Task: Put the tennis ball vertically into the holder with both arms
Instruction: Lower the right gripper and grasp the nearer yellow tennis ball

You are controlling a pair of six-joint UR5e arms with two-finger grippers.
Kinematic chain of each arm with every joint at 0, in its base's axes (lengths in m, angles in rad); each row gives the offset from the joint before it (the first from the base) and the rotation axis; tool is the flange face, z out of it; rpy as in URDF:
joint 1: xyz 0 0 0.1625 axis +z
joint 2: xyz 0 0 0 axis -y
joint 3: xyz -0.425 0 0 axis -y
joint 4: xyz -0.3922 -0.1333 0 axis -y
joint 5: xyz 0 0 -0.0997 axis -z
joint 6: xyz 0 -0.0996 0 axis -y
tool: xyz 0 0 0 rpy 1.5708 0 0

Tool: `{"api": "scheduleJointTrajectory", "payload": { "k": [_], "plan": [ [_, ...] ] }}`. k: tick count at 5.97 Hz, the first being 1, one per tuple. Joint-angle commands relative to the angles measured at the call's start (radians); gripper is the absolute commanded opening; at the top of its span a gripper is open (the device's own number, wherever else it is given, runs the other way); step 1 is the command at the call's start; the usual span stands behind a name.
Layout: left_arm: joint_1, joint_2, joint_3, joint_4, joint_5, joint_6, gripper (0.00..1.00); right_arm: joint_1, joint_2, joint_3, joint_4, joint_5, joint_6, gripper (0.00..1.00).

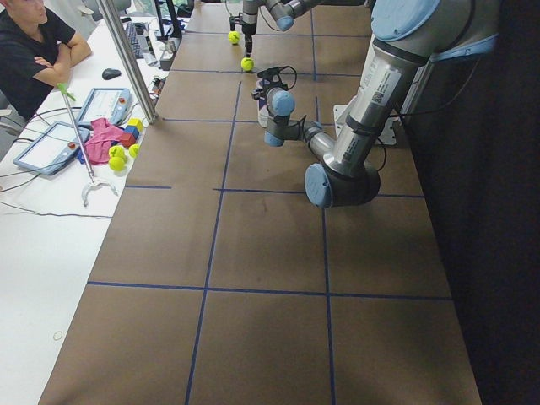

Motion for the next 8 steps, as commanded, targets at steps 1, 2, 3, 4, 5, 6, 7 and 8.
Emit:
{"api": "scheduleJointTrajectory", "payload": {
  "k": [1,2,3,4,5,6,7,8],
  "plan": [
    [0.0,0.003,-0.001,-0.002,0.0,0.0,0.88,-0.019,0.039,-0.067,0.001,0.001,-0.004,1.0],
    [0.0,0.003,-0.001,-0.002,0.0,0.0,0.88,-0.031,0.042,-0.085,0.003,-0.002,-0.005,1.0],
    [0.0,0.003,-0.001,-0.002,0.0,0.0,0.88,-0.036,0.057,-0.098,0.002,-0.002,-0.005,1.0],
    [0.0,0.004,-0.007,0.0,0.0,0.0,0.88,-0.046,0.06,-0.114,0.003,-0.004,-0.005,1.0],
    [0.0,0.004,-0.007,-0.002,0.0,0.0,0.89,-0.054,0.06,-0.118,0.003,-0.015,-0.005,0.94],
    [0.0,0.01,-0.008,0.0,0.0,0.0,0.89,-0.053,0.059,-0.115,0.003,-0.033,-0.005,0.39],
    [0.0,0.011,-0.008,0.0,0.0,0.0,0.89,-0.046,0.06,-0.106,0.003,-0.027,-0.023,0.05],
    [0.0,0.011,-0.007,0.0,0.002,0.0,0.88,-0.016,0.062,-0.045,-0.006,-0.015,-0.031,0.0]
  ]
}}
